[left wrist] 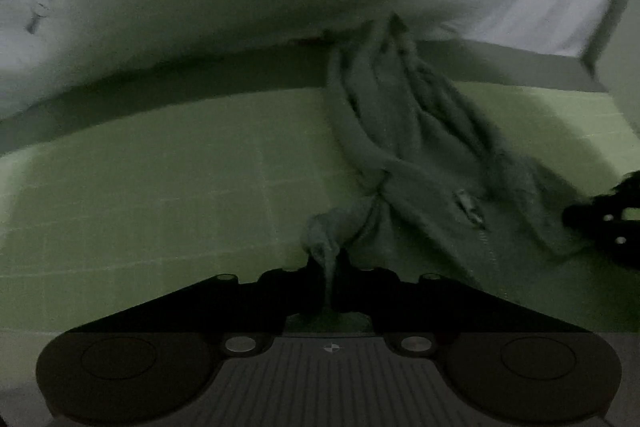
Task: Fold clothes
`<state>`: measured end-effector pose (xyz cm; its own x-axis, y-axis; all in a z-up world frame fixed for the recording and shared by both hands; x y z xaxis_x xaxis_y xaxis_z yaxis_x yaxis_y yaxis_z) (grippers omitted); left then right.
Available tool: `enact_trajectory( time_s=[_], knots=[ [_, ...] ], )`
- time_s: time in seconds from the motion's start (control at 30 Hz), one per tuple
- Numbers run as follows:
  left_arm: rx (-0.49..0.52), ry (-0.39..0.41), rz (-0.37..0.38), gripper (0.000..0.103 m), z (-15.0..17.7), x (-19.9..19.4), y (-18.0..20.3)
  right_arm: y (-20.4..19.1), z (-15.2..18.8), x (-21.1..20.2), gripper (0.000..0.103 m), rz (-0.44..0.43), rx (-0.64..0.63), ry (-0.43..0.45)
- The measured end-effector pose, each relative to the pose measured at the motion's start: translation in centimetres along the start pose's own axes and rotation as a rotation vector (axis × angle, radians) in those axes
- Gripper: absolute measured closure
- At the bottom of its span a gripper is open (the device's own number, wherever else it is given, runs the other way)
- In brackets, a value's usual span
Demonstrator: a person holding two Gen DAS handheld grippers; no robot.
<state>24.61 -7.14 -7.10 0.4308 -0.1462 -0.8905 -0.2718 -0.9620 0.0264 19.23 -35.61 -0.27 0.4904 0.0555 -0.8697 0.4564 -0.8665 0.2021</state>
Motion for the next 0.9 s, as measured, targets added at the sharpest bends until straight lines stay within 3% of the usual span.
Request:
enact_trajectory(
  time_s=[0.13,0.27,0.57,0.6,0.67,0.7,0.73,0.87,0.9],
  knots=[
    [-0.074,0.029,-0.070,0.096,-1.5,1.0,-0.9,-0.1,-1.9,1.7,0.096,0.077,-0.057,0.011],
    [-0.142,0.030,-0.088,0.096,-2.7,2.0,-1.8,0.2,-3.8,3.2,0.096,0.120,-0.015,0.025],
    [-0.169,0.049,-0.163,0.091,-4.4,3.7,-2.5,1.4,-7.5,6.5,0.095,0.168,0.014,0.029],
    [-0.155,0.045,-0.177,0.083,-4.3,3.5,-2.2,1.5,-7.4,6.3,0.088,0.170,0.035,0.030],
    [-0.128,0.041,-0.204,0.054,-3.9,2.8,-1.6,2.1,-6.9,5.5,0.050,0.158,0.080,0.043],
    [-0.122,0.053,-0.206,0.037,-3.4,1.9,-1.4,2.4,-6.5,4.8,0.025,0.146,0.109,0.055],
    [-0.121,0.069,-0.199,0.036,-3.0,1.0,-1.5,2.6,-6.4,4.5,0.015,0.129,0.132,0.069],
    [-0.168,0.161,-0.113,0.027,0.4,-4.3,-1.5,5.5,-2.2,-1.3,0.002,0.040,0.390,0.154],
    [-0.189,0.175,-0.083,0.023,2.0,-5.7,-1.3,6.2,0.4,-3.6,0.000,0.028,0.484,0.161]
  ],
)
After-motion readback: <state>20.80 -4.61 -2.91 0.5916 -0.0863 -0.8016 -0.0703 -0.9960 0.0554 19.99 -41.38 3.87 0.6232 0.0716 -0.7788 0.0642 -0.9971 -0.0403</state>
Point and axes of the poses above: each gripper's, at about its wrist camera, not at the fingertips, and x roughly the way its jaws point, y to its right, z to its underside, the point moved 3 cm from there along x, roughly the way its jaws point, and after that the axes turned 11 degrees about -y, right-handed, at the moved point
